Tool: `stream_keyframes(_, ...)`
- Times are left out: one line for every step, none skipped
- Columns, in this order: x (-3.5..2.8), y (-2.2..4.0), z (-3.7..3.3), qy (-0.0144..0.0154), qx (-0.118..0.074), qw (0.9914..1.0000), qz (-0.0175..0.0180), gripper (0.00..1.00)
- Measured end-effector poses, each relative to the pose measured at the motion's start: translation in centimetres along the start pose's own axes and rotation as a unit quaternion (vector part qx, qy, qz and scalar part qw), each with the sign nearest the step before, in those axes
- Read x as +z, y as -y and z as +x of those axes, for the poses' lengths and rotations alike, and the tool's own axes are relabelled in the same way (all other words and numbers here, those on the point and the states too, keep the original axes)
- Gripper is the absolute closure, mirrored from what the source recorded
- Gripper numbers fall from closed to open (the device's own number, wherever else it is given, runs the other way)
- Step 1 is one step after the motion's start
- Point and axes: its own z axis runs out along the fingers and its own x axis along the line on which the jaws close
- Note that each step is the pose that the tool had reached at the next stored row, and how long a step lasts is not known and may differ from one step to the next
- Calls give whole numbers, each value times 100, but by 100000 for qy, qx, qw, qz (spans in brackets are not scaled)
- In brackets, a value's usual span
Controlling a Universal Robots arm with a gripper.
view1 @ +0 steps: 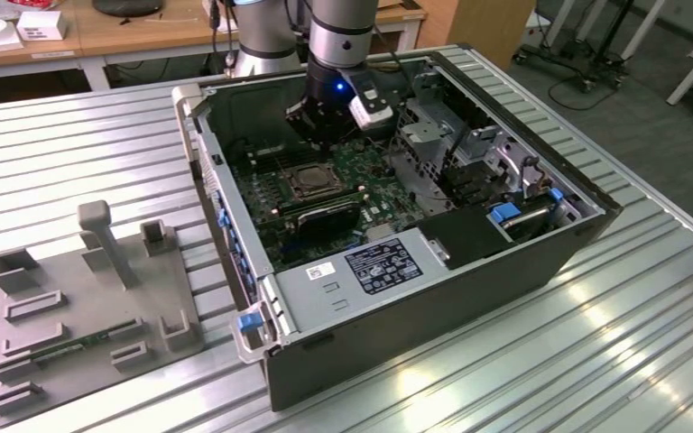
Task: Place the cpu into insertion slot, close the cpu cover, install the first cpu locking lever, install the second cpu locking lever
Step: 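Close the cpu cover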
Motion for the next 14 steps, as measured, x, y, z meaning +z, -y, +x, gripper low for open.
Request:
stream_keyframes(0,0,0,-15,-798,99997,31,89)
stream_keyframes(1,0,0,-25,-1615,99987,55,89)
stream_keyframes(1,0,0,-41,-2485,99969,85,89)
stream_keyframes(1,0,0,-53,-3297,99946,111,89)
stream_keyframes(2,0,0,-69,-4092,99916,137,89)
stream_keyframes(2,0,0,-81,-4899,99880,162,89)
stream_keyframes(2,0,0,-95,-5679,99838,190,89)
stream_keyframes(2,0,0,-109,-6481,99789,216,89)
stream_keyframes(3,0,0,-122,-7262,99736,245,89)
stream_keyframes(3,0,0,-137,-8114,99670,270,89)
stream_keyframes(3,0,0,-148,-8858,99606,295,89)
stream_keyframes(3,0,0,-160,-9575,99540,319,89)
stream_keyframes(4,0,0,-170,-10256,99472,342,89)
stream_keyframes(4,0,0,-177,-10949,99398,362,89)
